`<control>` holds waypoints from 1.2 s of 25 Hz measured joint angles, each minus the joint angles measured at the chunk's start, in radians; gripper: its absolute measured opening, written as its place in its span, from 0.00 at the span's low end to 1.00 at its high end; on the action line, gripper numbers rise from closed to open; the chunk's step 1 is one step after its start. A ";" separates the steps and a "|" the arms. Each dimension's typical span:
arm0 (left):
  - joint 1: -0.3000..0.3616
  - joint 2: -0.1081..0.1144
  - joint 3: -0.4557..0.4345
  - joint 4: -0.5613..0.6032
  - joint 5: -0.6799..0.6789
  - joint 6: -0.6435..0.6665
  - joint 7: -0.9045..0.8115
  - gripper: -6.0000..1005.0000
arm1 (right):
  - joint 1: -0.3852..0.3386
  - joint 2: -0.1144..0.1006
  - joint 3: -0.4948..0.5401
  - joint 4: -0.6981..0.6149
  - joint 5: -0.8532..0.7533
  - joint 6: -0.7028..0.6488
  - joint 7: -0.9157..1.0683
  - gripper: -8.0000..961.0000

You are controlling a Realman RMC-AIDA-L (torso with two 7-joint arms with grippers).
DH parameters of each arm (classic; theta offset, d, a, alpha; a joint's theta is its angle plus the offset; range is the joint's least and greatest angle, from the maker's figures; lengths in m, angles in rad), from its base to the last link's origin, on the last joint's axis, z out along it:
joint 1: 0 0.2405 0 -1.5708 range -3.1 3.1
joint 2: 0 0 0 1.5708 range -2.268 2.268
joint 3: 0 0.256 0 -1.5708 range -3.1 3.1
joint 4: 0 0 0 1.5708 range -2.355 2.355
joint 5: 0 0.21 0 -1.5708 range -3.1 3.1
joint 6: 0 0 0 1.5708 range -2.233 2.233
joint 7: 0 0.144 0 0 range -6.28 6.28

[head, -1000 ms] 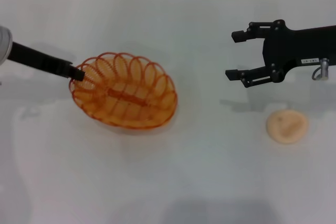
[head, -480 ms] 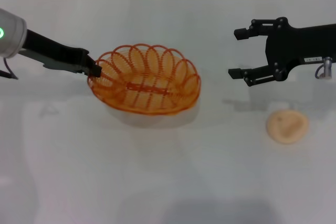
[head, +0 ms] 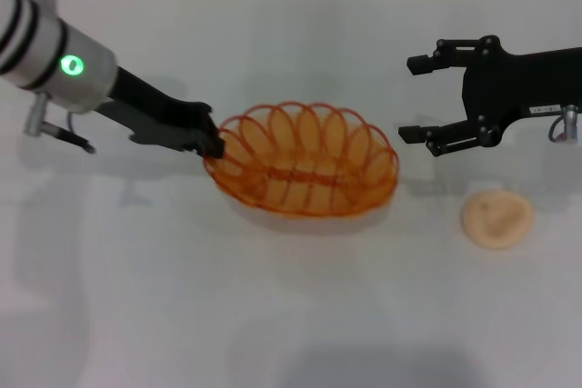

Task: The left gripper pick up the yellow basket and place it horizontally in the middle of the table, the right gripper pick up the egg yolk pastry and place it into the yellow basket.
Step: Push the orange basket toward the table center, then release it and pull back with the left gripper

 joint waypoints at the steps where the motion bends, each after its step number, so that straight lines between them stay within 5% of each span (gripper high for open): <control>1: -0.009 -0.002 0.004 -0.014 0.002 -0.006 -0.003 0.07 | -0.001 0.000 0.000 0.000 -0.001 -0.002 -0.004 0.88; 16: -0.074 -0.040 0.022 -0.108 0.036 -0.084 -0.094 0.07 | -0.030 -0.004 -0.001 -0.044 -0.003 -0.040 -0.031 0.87; 30: -0.085 -0.043 0.024 -0.125 0.027 -0.087 -0.140 0.13 | -0.037 -0.004 -0.004 -0.054 -0.004 -0.039 -0.042 0.87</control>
